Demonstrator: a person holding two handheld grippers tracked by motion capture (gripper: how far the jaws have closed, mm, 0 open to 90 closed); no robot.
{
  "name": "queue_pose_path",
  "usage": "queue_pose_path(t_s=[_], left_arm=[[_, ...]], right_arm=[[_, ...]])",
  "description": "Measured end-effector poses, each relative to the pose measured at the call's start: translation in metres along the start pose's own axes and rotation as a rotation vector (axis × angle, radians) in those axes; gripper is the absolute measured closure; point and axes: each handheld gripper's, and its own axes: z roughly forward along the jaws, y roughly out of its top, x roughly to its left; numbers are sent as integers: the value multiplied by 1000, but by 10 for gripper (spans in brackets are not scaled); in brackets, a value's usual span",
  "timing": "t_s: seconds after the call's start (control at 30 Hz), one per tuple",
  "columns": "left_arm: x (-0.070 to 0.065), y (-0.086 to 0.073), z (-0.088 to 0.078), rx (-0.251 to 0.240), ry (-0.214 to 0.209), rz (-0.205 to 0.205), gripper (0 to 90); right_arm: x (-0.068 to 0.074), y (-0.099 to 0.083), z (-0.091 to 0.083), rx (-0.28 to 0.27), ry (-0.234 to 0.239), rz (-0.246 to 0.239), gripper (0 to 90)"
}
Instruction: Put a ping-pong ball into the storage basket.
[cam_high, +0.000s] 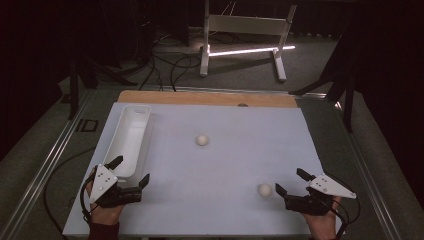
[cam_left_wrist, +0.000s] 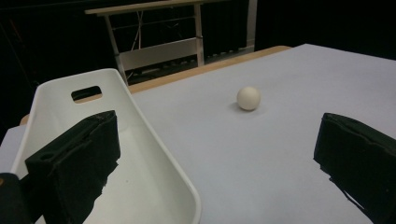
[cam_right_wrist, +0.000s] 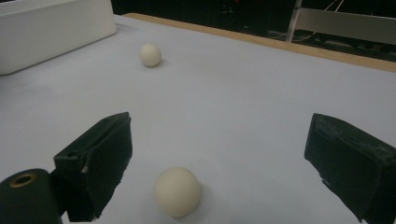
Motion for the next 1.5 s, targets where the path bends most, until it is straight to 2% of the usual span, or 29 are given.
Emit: queue_pose_path(t_s=[0.27, 0.43, 0.5, 1.03, 1.5], left_arm=[[1, 0, 0, -3, 5, -2, 10], [1, -1, 0, -1, 4, -4, 10], [1, -1, 0, 0, 4, -6, 10], [0, -1, 0, 1, 5, -2, 10], [0, -2, 0, 4, 6, 0, 10]], right_arm=[[-1, 3, 0, 22, -3, -3, 73], [-2, 10, -2, 25, 10, -20, 73], [-3, 12, -1, 34, 21, -11, 73], [0, 27, 8, 71, 40, -43, 73], [3, 33, 19, 129, 60, -39, 73]])
